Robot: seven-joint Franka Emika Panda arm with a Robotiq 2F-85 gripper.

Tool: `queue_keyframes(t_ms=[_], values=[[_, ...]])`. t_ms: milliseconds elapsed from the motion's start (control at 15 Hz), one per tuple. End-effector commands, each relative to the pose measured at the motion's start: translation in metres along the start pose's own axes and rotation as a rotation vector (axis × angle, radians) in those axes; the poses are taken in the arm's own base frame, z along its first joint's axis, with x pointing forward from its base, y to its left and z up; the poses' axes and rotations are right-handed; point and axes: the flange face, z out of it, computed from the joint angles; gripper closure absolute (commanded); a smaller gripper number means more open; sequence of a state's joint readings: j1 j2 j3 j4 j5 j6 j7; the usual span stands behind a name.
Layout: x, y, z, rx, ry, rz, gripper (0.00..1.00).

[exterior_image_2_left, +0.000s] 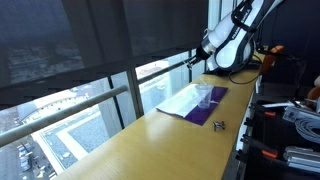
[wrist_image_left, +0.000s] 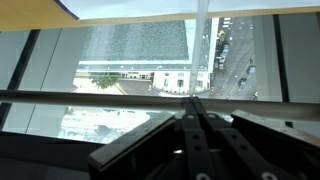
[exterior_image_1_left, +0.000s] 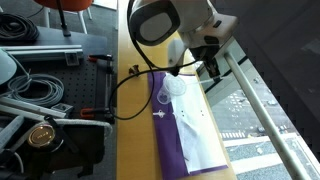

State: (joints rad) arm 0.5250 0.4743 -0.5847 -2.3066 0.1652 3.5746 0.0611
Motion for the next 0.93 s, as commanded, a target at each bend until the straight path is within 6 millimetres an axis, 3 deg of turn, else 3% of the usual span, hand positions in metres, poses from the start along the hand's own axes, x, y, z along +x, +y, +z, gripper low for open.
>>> queue_keyframes(t_ms=[0,867], values=[[-0.009,-0.008,-0.002,0.015,0.142,-0.017,1.0],[-0.009,-0.029,0.018,0.026,0.136,-0.075,1.0]])
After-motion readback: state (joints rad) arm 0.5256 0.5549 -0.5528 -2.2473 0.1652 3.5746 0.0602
